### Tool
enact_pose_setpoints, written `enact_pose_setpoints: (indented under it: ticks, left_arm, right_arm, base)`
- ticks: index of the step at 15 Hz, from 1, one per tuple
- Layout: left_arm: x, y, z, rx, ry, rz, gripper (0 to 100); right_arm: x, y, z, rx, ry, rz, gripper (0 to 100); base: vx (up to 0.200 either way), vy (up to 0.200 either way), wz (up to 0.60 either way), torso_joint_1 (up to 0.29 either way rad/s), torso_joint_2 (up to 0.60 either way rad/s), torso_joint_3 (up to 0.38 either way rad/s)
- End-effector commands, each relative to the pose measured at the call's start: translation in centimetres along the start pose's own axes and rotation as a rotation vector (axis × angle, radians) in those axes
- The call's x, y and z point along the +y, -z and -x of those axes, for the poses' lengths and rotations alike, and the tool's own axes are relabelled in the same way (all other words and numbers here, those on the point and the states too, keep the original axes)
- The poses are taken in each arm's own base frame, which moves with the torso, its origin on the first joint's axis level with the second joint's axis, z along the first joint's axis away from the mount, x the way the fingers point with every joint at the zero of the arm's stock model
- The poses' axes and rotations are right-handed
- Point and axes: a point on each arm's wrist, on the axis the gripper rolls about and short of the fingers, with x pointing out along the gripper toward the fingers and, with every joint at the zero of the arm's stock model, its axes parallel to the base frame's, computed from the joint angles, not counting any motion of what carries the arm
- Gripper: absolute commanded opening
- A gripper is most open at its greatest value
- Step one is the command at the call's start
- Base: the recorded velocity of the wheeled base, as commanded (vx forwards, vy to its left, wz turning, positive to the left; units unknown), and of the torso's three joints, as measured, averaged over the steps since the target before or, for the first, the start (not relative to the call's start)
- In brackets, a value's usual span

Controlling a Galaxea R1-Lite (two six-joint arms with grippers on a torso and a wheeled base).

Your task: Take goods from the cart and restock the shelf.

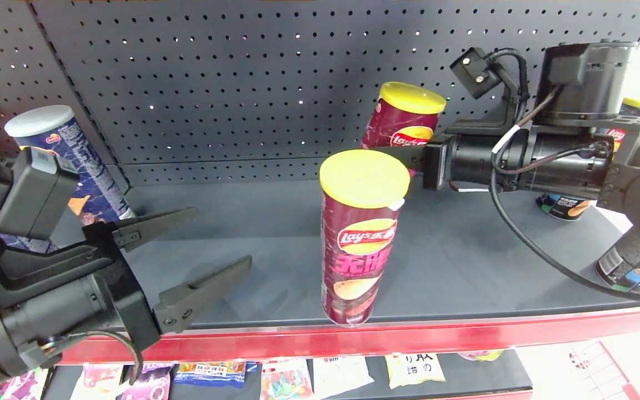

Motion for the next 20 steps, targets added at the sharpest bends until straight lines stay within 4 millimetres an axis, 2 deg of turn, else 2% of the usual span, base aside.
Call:
enact_pose_setpoints:
  ticks: [1, 15, 16, 20]
  left_arm:
    - [0.12, -0.03, -0.05, -0.001, -0.029, 0.021, 100]
    - [0.16, 0.02, -0.11, 0.002, -0.032, 0.024, 100]
    - [0.16, 0.02, -0.11, 0.002, -0.033, 0.024, 100]
    - [0.28, 0.00, -0.13, 0.002, -0.039, 0.025, 100]
  right_arm:
    - [0.11, 0.44, -0.94, 0.014, -0.005, -0.003, 0]
    - [0.60, 1.10, -1.41, 0.037, -0.015, -0.008, 0]
    - [0.66, 1.28, -1.42, 0.043, -0.017, -0.010, 100]
    - [0.71, 1.14, -1.21, 0.039, -0.009, -0.010, 100]
  base:
    - [0.000, 0.000, 0.00, 0.000, 0.00, 0.000]
    - [0.000, 0.000, 0.00, 0.000, 0.00, 0.000]
    - [0.000, 0.000, 0.00, 0.000, 0.00, 0.000]
    - [0.000, 0.000, 0.00, 0.000, 0.00, 0.000]
